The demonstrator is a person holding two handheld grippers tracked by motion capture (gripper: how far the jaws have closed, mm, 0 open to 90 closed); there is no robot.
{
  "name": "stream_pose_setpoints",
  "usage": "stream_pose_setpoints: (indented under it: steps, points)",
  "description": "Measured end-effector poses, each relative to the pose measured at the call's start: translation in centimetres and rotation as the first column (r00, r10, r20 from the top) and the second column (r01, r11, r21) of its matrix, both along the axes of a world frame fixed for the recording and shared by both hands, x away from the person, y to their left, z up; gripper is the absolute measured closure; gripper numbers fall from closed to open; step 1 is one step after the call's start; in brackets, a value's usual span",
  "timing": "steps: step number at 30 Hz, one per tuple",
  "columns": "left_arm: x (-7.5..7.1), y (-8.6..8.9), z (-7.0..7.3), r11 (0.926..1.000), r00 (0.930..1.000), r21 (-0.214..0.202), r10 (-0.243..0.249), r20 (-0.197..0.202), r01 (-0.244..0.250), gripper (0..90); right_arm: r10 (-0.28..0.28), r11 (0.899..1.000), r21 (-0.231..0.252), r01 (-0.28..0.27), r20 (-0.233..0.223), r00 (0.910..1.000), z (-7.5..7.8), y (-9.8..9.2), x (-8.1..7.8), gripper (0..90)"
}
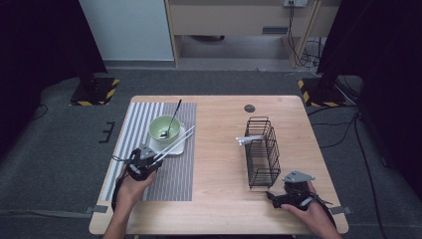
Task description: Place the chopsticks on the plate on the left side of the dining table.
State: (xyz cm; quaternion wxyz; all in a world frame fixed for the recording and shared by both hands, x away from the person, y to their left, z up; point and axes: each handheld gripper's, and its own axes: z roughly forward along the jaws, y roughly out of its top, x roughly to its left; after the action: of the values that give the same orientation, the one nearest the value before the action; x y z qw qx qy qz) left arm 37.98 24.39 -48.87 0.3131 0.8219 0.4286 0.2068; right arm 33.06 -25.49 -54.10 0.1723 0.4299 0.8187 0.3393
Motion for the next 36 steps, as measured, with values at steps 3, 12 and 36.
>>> stream_pose_setpoints:
  steps: [3,12,36]
  points:
    - [0.1,-0.1,-0.2,0.9999,1.0,0.011,-0.001,-0.006,0.001,82.8,0.001,1.0,-0.001,-0.001,0.0,1.0,0.0,0.0,0.0,0.3]
    - [0.2,-0.3,-0.6,0.9996,0.9999,0.028,-0.006,-0.014,0.006,82.8,0.001,1.0,0.0,-0.001,0.0,1.0,0.0,0.0,0.0,0.3]
    - [0.9,-0.2,-1.9,0.9982,0.9989,0.06,0.003,-0.048,0.0,82.6,0.001,1.0,-0.001,-0.001,0.0,1.0,0.0,0.0,0.0,0.3]
